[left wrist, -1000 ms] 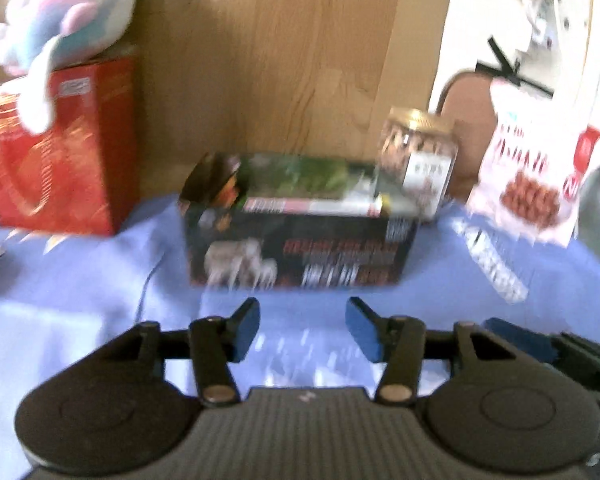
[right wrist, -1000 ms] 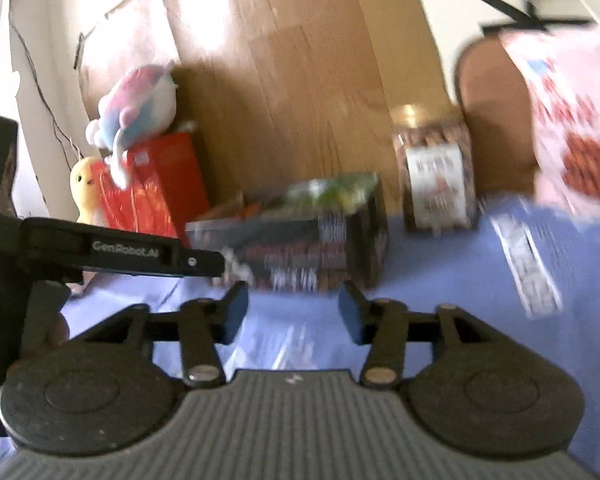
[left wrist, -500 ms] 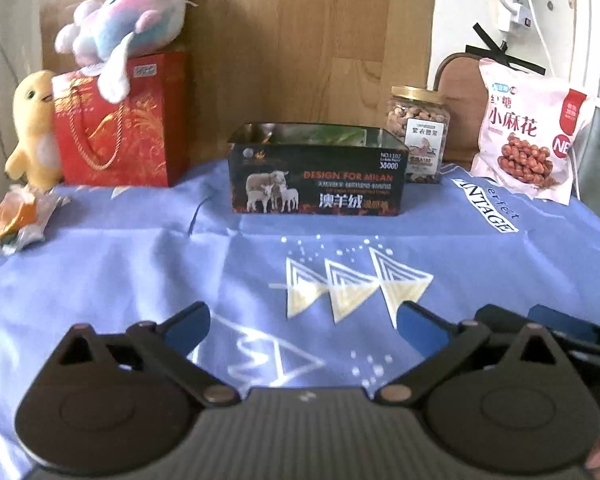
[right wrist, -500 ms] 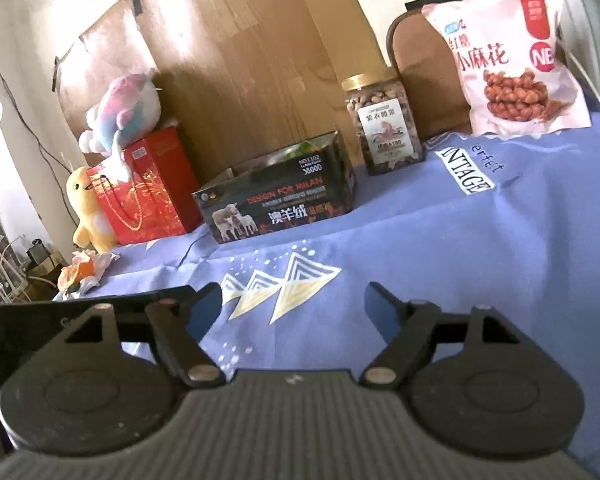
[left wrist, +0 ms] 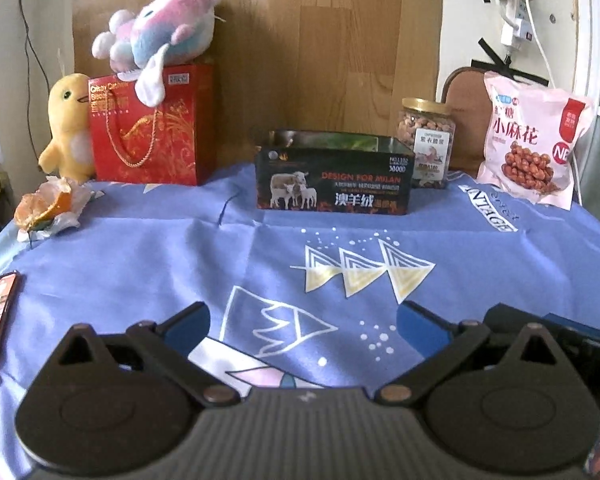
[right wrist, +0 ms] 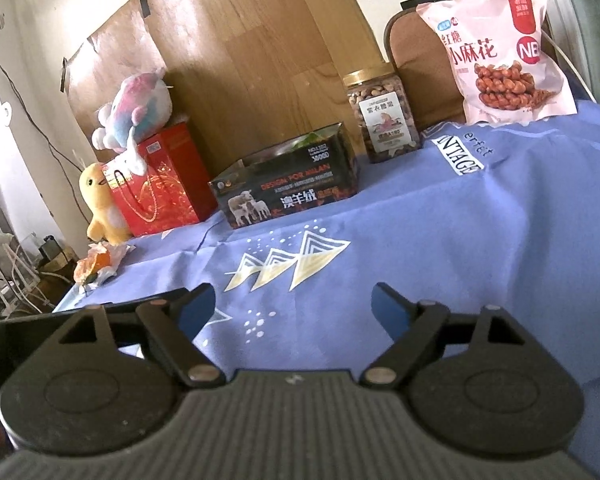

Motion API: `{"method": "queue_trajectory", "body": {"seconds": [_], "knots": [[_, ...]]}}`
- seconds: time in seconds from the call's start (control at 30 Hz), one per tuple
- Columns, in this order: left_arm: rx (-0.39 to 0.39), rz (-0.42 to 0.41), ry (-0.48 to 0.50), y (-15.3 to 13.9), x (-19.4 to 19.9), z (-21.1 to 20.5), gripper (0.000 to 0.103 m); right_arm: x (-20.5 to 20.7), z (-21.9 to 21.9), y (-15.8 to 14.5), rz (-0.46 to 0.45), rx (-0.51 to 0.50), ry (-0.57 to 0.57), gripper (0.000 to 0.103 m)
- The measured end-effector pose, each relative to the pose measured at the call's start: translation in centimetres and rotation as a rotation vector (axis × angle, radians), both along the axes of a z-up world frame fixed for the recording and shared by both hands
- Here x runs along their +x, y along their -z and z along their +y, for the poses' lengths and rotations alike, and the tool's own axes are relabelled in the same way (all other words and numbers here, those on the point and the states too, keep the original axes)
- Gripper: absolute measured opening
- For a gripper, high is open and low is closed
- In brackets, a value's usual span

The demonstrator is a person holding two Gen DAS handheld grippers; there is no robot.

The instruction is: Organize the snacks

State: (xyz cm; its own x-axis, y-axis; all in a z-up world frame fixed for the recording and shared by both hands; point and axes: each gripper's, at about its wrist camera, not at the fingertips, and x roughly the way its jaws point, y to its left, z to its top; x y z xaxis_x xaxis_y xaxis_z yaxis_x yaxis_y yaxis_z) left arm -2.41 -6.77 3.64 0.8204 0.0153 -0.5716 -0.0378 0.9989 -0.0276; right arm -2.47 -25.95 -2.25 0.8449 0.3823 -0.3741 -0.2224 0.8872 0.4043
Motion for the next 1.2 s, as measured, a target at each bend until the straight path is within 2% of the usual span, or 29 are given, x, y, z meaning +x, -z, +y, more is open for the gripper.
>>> {"method": "queue_trajectory", "body": {"seconds": [0.33, 0.7, 0.83, 0.97, 1.2], "knots": [[0.037, -0.02, -0.012, -0.3, -0.7, -0.2, 0.103, -0.8, 0.4, -0.6, -0.026, -0.031, 0.012, 0.092], [0.034, 0.032, -0.025, 1.0, 1.2, 0.3, 0.103, 0.9, 0.7, 0.0, -0.017, -0.053, 0.043, 0.093], [0.033, 0.029, -0.029, 1.1, 2.1, 0.3, 0.103, 1.1, 0.8, -0.2, -0.058, -0.084, 0.064, 0.093], [0.068, 0.016, -0.042, 1.5, 2.6, 0.0, 0.103, 1.2, 0.8, -0.1, -0.105, -0.113, 0.09, 0.093], [0.094, -0.001, -0.051, 1.8, 3.4, -0.4, 0.103, 1.9, 0.9, 0.5, -0.105, -0.13, 0.074, 0.093]]}}
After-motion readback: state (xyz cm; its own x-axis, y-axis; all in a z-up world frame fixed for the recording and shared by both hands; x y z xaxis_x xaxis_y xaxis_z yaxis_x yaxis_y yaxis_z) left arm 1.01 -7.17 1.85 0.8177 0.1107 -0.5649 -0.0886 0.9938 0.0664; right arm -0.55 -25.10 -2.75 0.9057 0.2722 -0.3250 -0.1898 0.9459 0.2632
